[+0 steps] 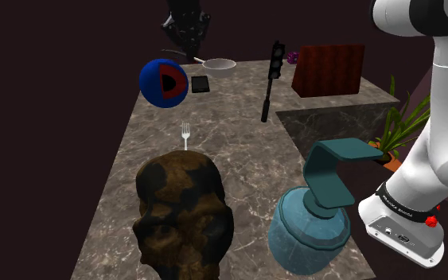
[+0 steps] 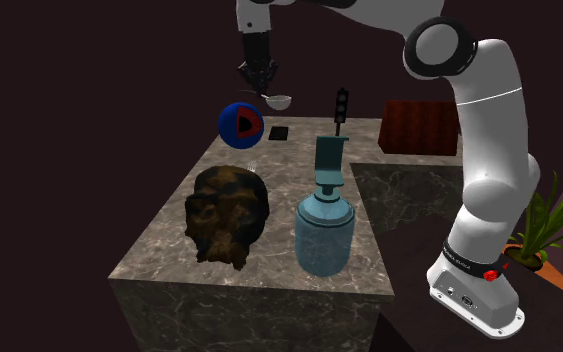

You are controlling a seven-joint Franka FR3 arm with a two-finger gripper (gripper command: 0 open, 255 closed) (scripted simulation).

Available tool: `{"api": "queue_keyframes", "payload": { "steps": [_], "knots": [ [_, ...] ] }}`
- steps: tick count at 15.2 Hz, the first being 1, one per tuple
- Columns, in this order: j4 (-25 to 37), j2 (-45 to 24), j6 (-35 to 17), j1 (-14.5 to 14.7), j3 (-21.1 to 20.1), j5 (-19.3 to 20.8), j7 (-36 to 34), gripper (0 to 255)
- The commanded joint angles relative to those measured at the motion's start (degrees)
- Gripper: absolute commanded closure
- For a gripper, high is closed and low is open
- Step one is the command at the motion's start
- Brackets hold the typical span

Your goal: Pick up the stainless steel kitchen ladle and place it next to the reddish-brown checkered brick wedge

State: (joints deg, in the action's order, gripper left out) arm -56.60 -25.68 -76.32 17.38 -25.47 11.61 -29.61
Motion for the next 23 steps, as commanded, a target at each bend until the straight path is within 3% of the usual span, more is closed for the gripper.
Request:
{"api": "queue_keyframes", "payload": {
  "steps": [1, 11, 23],
  "knots": [
    [-5.5, 3.5, -2.3, -3.3, 0.2, -1.4, 2.4, 255],
    [-20.3, 14.5, -7.4, -15.3, 4.3, -5.9, 16.0, 255],
    [-24.4, 17.9, -9.3, -25.3, 11.0, -7.0, 32.3, 255]
  ]
}}
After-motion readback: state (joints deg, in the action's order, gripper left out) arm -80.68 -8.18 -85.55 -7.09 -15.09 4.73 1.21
